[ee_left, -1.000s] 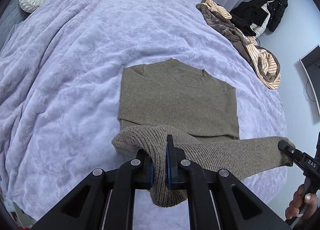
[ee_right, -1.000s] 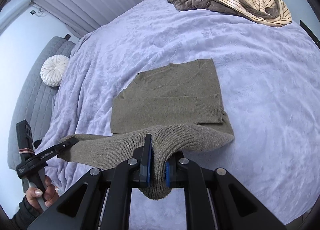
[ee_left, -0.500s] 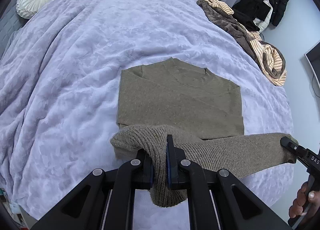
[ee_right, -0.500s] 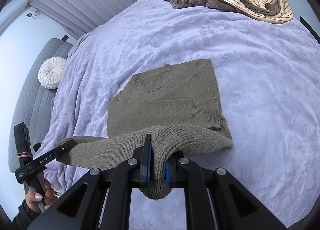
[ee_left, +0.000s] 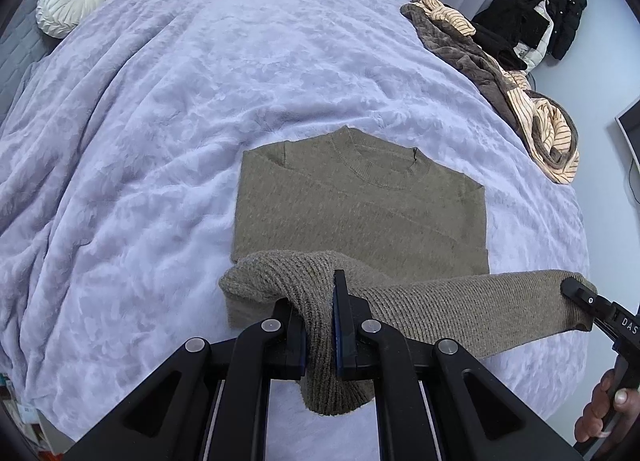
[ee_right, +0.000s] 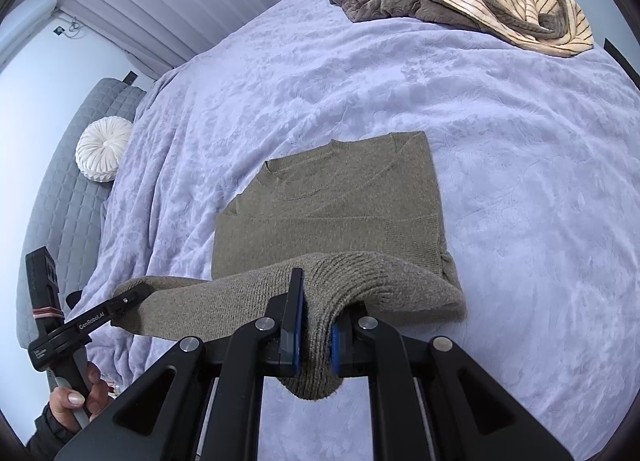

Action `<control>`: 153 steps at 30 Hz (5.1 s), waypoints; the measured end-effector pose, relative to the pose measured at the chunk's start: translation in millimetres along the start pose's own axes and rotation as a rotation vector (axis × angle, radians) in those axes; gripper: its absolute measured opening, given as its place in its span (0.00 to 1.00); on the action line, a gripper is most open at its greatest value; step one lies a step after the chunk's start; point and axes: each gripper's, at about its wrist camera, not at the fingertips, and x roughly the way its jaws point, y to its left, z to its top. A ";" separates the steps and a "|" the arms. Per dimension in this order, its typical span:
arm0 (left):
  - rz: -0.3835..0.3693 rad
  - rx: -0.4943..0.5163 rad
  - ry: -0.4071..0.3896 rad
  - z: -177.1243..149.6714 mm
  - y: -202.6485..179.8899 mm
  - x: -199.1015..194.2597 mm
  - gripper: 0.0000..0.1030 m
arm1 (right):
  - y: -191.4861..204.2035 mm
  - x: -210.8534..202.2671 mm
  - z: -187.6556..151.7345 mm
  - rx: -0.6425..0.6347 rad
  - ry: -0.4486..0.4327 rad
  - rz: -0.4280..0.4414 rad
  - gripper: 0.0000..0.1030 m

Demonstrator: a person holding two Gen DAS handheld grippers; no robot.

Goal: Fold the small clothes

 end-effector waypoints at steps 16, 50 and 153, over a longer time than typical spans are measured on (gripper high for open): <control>0.049 -0.008 0.040 5.8 8.8 22.6 0.10 | 2.8 24.6 10.6 -0.032 0.052 -0.002 0.11; -0.074 -0.224 0.220 63.1 53.9 134.4 0.10 | -26.8 125.9 70.8 0.033 0.132 0.008 0.11; 0.099 0.053 0.174 120.2 10.3 258.1 0.87 | -31.4 256.8 121.5 -0.278 0.187 -0.224 0.63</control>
